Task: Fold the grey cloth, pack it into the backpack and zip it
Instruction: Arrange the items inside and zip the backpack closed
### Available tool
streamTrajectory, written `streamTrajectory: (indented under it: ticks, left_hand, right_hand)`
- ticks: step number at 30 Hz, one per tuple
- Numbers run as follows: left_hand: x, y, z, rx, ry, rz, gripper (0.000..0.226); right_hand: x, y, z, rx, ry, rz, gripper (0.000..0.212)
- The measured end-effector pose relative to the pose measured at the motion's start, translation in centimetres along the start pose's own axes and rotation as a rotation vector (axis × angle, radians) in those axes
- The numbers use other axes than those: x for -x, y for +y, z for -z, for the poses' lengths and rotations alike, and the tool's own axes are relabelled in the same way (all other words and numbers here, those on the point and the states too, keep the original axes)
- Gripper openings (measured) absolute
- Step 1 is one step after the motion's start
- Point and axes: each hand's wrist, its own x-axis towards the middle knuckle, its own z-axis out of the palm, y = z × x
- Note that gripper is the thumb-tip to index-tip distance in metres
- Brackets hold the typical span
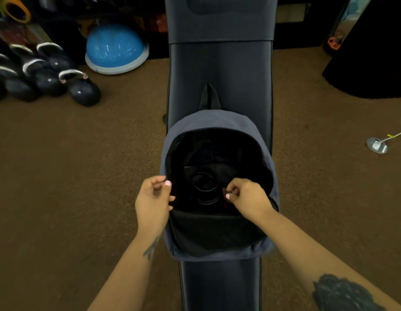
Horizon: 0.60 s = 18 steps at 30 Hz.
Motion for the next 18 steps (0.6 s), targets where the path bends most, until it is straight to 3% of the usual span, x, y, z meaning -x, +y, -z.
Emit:
streamTrajectory:
  ticks: [4,11,18]
  left_hand:
    - [-0.2,-2.3,1.5,-0.047,0.109,0.125,0.013]
    - [-0.5,-5.8,1.9,-0.177,-0.007,0.313,0.017]
    - [-0.5,-6.5,1.4,-0.271,-0.104,0.191,0.018]
  right_hand:
    - [0.7,-3.1,-1.4,0.003,-0.013,0.070,0.008]
    - [0.8,-8.4,-5.0,-0.032,-0.075,0.147,0.016]
    - [0.7,-11.1,-8.4,0.027,-0.182,0.059,0.039]
